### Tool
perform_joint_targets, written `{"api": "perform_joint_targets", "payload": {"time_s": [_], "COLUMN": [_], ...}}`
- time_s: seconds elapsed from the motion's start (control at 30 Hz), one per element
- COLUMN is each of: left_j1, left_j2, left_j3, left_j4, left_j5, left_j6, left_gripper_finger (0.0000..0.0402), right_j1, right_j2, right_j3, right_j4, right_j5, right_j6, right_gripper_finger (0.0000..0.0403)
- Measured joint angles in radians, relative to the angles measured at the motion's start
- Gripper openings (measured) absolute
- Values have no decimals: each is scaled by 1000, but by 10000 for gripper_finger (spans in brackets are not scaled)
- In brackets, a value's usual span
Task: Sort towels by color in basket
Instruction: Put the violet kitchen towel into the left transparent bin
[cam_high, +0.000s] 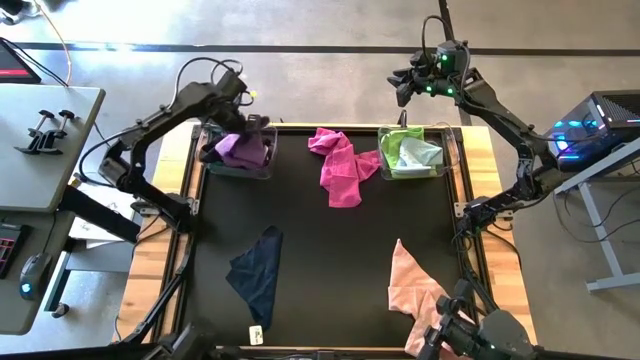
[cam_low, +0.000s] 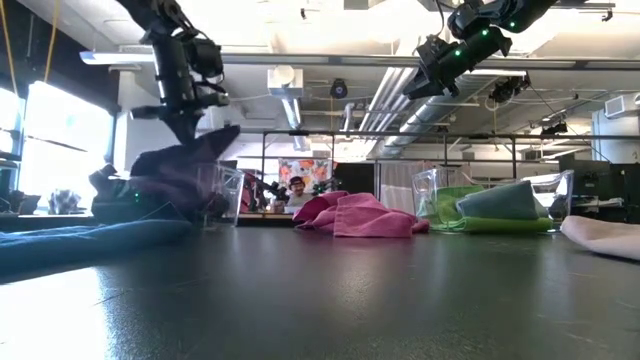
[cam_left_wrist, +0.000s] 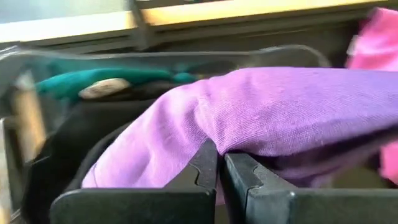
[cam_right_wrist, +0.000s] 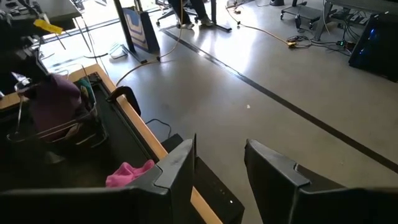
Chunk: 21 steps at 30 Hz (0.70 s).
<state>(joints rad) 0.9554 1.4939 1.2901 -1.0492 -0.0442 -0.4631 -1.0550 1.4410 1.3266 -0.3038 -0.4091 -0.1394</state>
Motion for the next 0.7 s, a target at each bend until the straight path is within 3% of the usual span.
{"api": "perform_joint_targets", "payload": {"time_s": [0.17,0.33,0.53,0.7], "left_j1": [18,18,11,-10], "left_j2": [37,128,251,255], "left_j3": [-3,-2,-2,17], "left_j4": [-67,-24,26,-13], "left_j5": [-79,-147,-57,40], "left_j6": [-18,20,76,99], "left_gripper_finger": [0,0,0,0], "right_j1": [0,0,0,0], "right_j2": [0,0,0,0], "right_j3": [0,0,0,0], "right_j4": [-2,-5,-7,-7], "right_j5": [0,0,1,1], "right_j6": [0,-22,-23,-23], "right_gripper_finger": [140,140,140,140]}}
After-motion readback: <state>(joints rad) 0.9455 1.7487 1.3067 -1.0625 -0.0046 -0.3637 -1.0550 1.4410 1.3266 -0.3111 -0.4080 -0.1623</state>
